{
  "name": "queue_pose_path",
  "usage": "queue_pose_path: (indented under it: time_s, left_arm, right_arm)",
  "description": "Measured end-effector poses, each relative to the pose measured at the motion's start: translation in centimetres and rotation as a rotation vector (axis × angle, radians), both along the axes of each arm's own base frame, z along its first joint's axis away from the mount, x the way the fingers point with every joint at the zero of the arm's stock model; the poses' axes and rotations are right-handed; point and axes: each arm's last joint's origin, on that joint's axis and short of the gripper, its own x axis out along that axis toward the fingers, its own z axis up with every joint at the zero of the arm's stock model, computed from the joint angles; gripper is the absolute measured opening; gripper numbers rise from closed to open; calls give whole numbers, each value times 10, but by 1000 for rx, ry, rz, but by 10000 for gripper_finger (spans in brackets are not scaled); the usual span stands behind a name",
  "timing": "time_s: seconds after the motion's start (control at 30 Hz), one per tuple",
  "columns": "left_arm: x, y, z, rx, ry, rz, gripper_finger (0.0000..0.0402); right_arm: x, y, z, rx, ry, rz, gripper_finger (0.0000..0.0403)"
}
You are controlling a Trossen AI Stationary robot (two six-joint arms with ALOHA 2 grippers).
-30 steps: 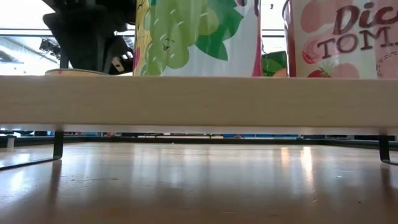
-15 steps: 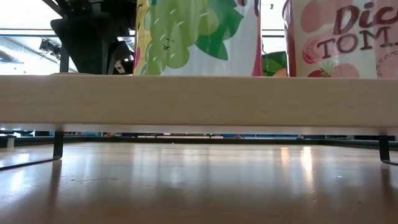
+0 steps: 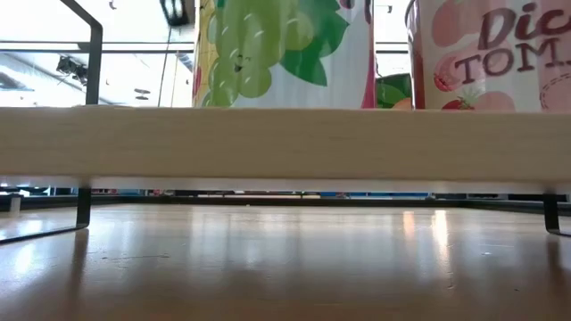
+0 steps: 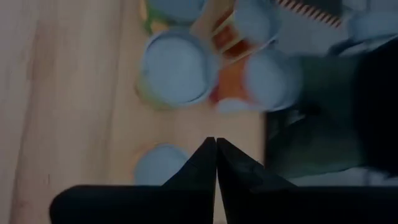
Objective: Pick and place cans onto a shelf
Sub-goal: Put the canned salmon on the shelf
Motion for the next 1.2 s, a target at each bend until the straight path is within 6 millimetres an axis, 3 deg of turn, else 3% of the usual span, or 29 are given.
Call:
queue_pose_path:
  time_s: [0.1,0.2,0.33,0.43,0.6,0.8,0.97,1.2]
  left_arm:
    - [-15,1,41,-17,12,13,18]
    - [-42,0,69,49,88,38,18]
    - [-84,-6,84,186,161,160,24]
    - [-108,-12,82,224,211,263,45]
    - [-132,-24,58,235,276,364,114]
    - [-167,-29,-5,208,480,465,222]
    - [-184,-24,-54,136,584,469,304]
    - [-193,-17,-99,165,697,306,348]
  right_arm:
    - [0,0,1,-3,-7,4,348]
    - [0,0,1,-6,-6,10,348]
    - [0,0,0,-7,-3,14,348]
    - [0,0,0,-9,-3,15,348]
    - [0,1,1,-6,-7,15,348]
    - [0,1,1,12,-8,7,348]
    - [0,2,1,18,0,32,348]
    - [-2,0,5,29,-15,37,348]
